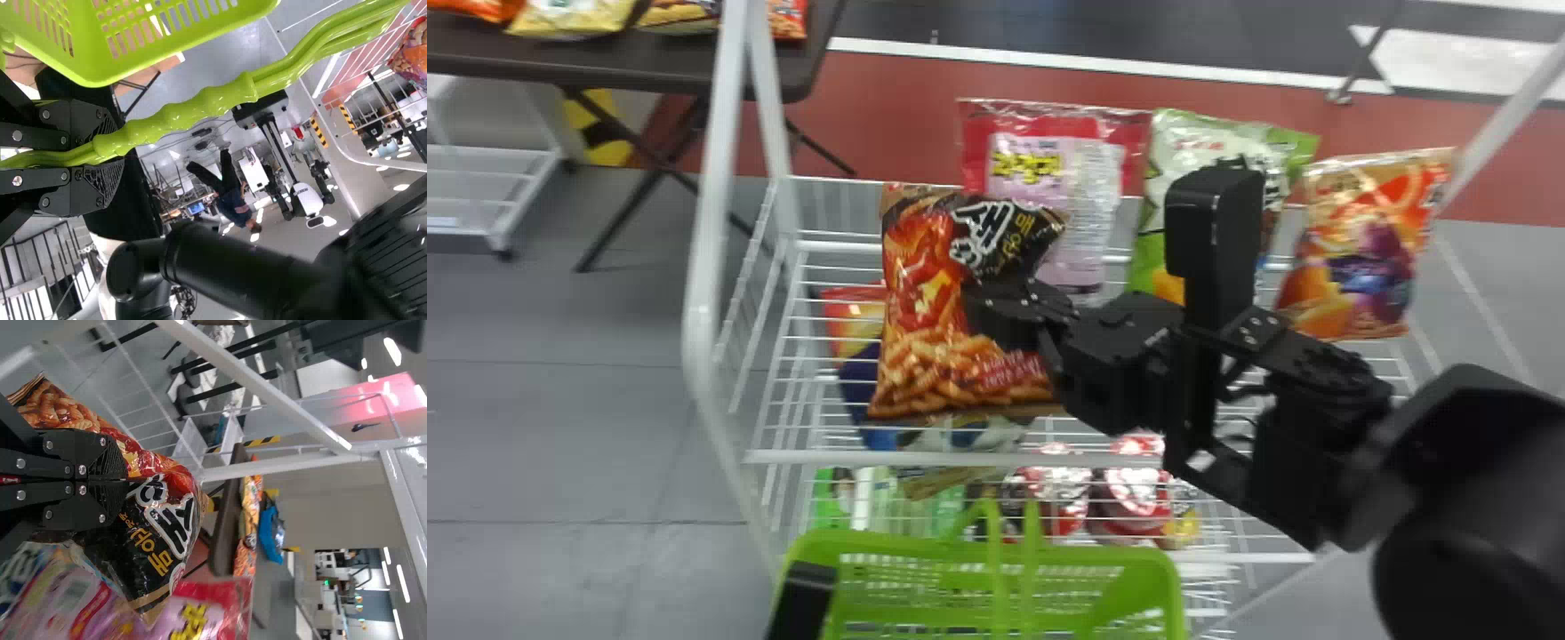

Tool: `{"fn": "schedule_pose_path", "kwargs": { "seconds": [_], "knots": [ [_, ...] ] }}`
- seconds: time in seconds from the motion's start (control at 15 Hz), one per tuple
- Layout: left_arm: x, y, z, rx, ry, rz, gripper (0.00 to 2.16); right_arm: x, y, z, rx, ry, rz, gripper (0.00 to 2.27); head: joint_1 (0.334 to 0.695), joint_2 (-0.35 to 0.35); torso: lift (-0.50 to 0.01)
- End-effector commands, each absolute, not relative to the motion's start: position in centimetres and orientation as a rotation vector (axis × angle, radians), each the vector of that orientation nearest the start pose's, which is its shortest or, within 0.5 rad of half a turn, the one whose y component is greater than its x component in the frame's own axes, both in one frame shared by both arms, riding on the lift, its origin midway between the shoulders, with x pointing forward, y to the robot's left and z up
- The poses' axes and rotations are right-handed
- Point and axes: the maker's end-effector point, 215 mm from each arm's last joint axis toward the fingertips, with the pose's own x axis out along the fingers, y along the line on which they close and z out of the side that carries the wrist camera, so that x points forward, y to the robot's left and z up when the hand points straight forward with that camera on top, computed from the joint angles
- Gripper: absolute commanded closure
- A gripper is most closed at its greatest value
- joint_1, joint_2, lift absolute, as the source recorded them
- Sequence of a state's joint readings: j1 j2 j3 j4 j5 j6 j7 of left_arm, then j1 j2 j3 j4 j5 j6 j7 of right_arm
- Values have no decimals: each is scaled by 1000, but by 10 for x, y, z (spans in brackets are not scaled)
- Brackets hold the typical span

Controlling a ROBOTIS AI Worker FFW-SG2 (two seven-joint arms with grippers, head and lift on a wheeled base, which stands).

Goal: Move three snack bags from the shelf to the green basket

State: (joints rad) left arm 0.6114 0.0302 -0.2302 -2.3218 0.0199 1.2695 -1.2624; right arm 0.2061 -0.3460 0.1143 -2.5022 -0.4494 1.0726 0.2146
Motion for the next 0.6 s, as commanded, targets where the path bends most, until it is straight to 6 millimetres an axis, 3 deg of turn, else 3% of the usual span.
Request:
{"fn": "schedule_pose_path", "kwargs": {
  "seconds": [0.0, 0.07, 0.2, 0.53],
  "knots": [
    [134, -58, -386, -721, 1002, -1377, 2040, 376, -140, -294, -38, 558, 610, 2240, 695, -247, -43],
    [135, -57, -385, -718, 1000, -1377, 2040, 362, -159, -299, -37, 606, 592, 2240, 695, -345, -43],
    [136, -57, -386, -721, 1000, -1377, 2037, 329, -188, -312, 28, 697, 577, 2240, 695, -350, -43],
    [136, -57, -386, -721, 1000, -1374, 2037, 243, -198, -340, 276, 910, 639, 2240, 695, -350, -43]
  ]
}}
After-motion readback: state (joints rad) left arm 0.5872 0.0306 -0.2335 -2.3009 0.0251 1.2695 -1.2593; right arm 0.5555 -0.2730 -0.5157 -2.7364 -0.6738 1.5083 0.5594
